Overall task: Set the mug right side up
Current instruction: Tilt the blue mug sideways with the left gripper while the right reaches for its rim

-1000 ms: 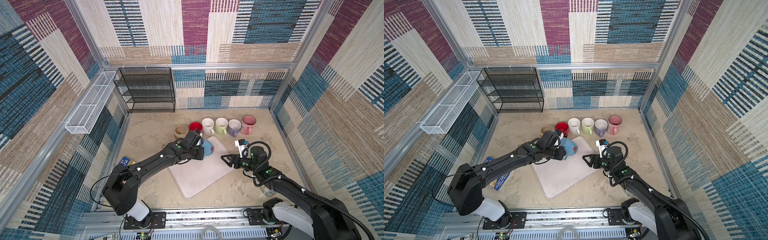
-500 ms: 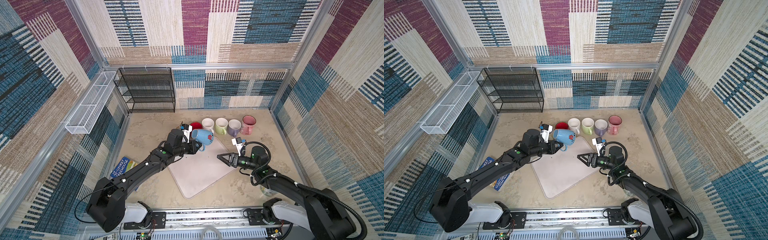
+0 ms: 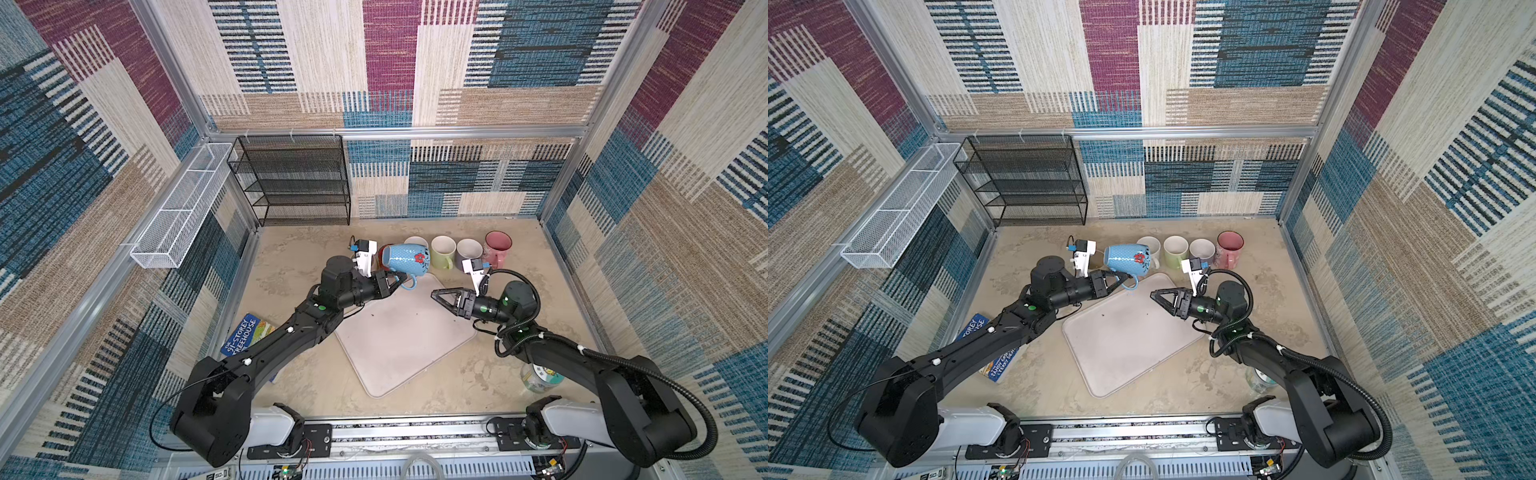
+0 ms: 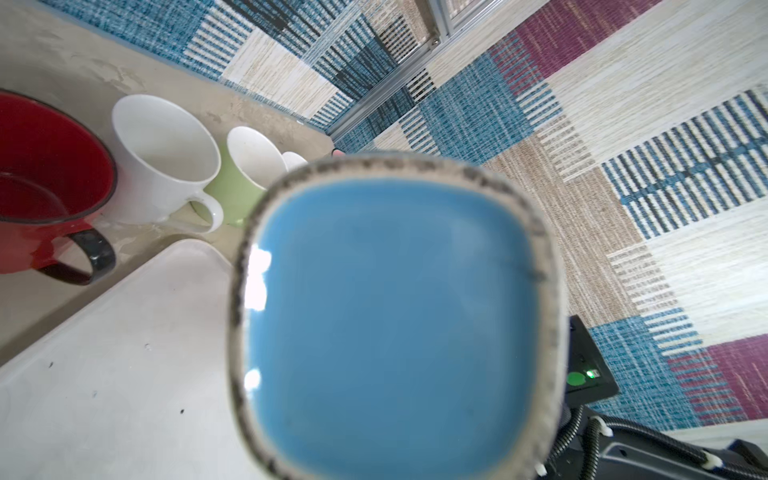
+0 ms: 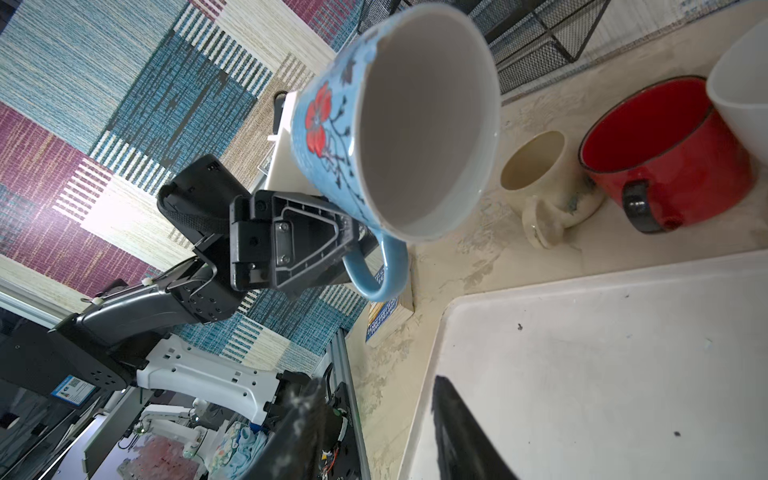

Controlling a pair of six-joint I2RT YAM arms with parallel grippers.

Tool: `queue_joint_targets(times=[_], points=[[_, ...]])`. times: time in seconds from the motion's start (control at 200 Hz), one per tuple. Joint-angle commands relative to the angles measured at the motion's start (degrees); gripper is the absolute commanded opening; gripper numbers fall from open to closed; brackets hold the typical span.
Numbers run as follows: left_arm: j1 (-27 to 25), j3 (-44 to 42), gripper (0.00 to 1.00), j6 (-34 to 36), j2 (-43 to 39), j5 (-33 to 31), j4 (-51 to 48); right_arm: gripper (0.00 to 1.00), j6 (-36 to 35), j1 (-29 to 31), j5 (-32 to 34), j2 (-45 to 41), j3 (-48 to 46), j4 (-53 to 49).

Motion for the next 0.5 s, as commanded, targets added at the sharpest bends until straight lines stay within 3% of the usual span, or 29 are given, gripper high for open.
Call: queue_joint_targets(times=[0.0, 0.17, 0.491], points=[[0.2, -0.2, 0.0, -2.4, -0.4, 3.4, 8.6, 0.49, 1.7, 0.0, -1.6, 1.4, 2.0, 4.8], [0.2, -0.5, 0.0, -3.6, -0.4, 4.1, 10.9, 0.54, 3.4, 0.0, -1.9, 4.3, 4.4, 7.2], [0.3, -0.4, 0.0, -4.2, 0.7, 5.2, 13.2, 0.48, 5.2, 0.6, -1.9, 8.7, 8.1, 9.8]])
